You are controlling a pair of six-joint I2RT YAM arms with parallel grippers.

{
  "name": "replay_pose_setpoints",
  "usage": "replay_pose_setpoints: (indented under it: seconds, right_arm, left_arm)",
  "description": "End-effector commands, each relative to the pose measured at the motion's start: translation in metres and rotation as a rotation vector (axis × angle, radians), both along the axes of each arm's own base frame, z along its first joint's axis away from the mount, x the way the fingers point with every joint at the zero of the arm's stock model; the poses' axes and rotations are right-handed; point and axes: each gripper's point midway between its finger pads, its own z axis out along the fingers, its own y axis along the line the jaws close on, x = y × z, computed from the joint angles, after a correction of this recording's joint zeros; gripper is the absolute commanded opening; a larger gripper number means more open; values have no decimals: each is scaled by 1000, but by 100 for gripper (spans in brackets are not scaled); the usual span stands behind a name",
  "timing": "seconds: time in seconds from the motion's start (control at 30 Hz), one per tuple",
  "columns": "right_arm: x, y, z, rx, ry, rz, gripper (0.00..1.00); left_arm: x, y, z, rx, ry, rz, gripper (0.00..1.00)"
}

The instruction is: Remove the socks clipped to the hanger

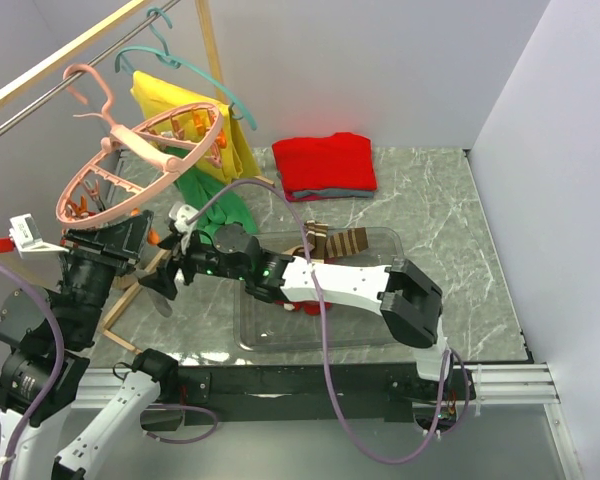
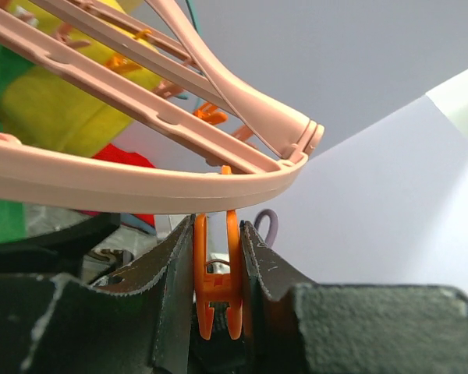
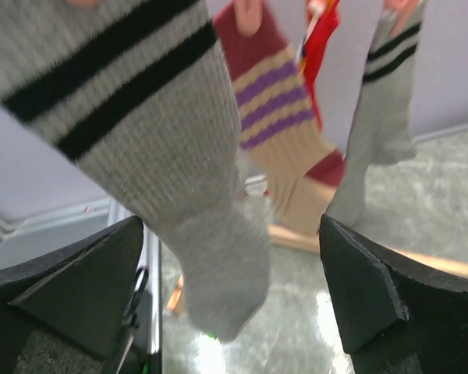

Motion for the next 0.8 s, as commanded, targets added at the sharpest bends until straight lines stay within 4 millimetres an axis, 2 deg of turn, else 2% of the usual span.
replay_pose_setpoints:
  seconds: [0.0,0.17,0.3,0.33,0.4,0.47,0.6,0.67,0.7,0.73,0.77]
  right_arm:
    - [6,13,34,83,-49,-23,98]
    - [-5,21,39,109,-44,29,90]
    - [-14,22,37,114,-39,46,88]
    - [-19,21,29,103,-33,54,88]
    - [-22,20,28,110,-37,66,88]
    - [-22,22,21,96,-32,57,88]
    - [-12,27,28,99,-42,15,87]
    - [-9,32,24,90,-40,10,82]
    - [-9,33,29,97,-42,10,78]
    - [-8,34,29,98,-40,12,64]
    - [-9,34,31,103,-37,14,56]
  left_arm:
    - [-10,-15,34,-82,-88,-104,12]
    - [-9,-14,33,-88,-79,-98,13]
    - [-9,-12,33,-89,-80,-86,13]
    - [-8,-12,32,-86,-77,-87,13]
    - [-8,-13,31,-87,-72,-88,13]
    - [-8,-14,32,-88,-77,-97,13]
    - [-9,-17,33,-89,-79,-111,13]
    - [-9,-16,33,-91,-76,-107,13]
    - [-10,-16,33,-91,-76,-107,13]
    - [-11,-15,33,-92,-79,-107,13]
    - [-11,-15,32,-90,-78,-105,14]
